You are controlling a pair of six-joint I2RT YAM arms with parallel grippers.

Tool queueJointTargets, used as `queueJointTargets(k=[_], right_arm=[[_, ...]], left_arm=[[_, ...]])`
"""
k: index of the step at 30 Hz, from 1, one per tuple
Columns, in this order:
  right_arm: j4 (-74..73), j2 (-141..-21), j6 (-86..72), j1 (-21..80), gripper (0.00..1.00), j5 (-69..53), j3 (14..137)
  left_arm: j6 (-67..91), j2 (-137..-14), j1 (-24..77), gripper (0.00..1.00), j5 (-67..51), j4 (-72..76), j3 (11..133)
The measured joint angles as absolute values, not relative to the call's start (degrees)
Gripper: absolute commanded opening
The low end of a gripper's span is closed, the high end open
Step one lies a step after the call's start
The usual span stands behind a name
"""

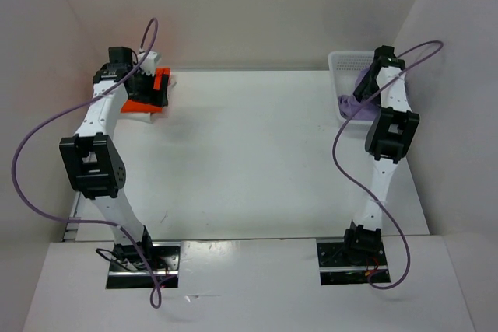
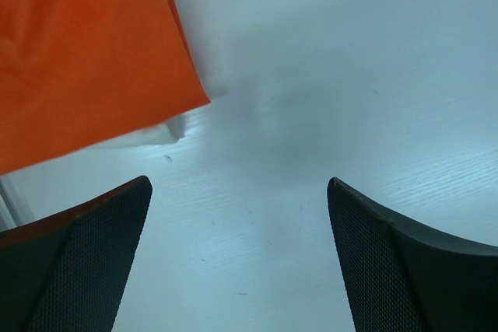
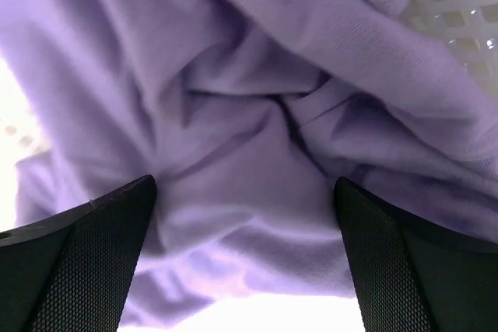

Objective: Fold and stack the t-shirts
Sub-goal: Grab crumpled tshirt from bin with the right arm

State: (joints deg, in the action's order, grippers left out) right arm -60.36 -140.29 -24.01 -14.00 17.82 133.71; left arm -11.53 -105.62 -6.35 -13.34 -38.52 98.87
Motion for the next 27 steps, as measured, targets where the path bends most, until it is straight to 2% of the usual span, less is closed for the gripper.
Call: queueJointTargets(k=[2,4,5,8,9,10,11,12,21,27], right_arm=[[-60.73,-140.14,-23.57,-13.98,1.00,15.90,133.71],[-60.66,-139.74,-22.98,-14.02,0.95,14.15,133.67],[-60.64,-139.72,-22.79,-14.04,0.81,13.45,133.56],[-60.60,-139.72,-21.76,-14.04,0.53,11.44,132.90],[-60.64,-139.72,-21.69,-14.04,0.35,11.07,132.62],[-60.69,-139.72,-21.58,-14.04,0.26,10.74,132.44],[-60.69,-139.72,-21.45,-14.11,0.09,10.41,132.27],[-60.66,-139.72,-21.17,-14.22,0.01,10.22,132.18],[-60.47,-138.34,-21.43,-14.31,0.00,9.63,130.43],[-59.75,-130.23,-21.41,-13.50,0.00,11.16,128.05]], left_arm=[[-11.40,-106.26,-6.72,1.00,-13.47,-39.09,97.97],[-11.31,-106.34,-6.76,1.00,-13.47,-39.53,97.80],[-11.33,-106.34,-6.50,1.00,-13.43,-39.44,97.82],[-11.38,-106.32,-5.32,1.00,-13.15,-39.46,97.84],[-11.42,-106.32,-4.82,1.00,-12.95,-39.48,97.84],[-11.46,-106.32,-4.43,1.00,-12.75,-39.44,97.84],[-11.62,-106.32,-4.10,1.00,-12.67,-39.42,97.89],[-11.68,-106.32,-3.73,1.00,-12.58,-39.44,97.89],[-11.84,-106.32,-3.44,1.00,-11.29,-39.42,97.89],[-11.86,-106.32,-3.44,1.00,-10.63,-39.42,97.89]])
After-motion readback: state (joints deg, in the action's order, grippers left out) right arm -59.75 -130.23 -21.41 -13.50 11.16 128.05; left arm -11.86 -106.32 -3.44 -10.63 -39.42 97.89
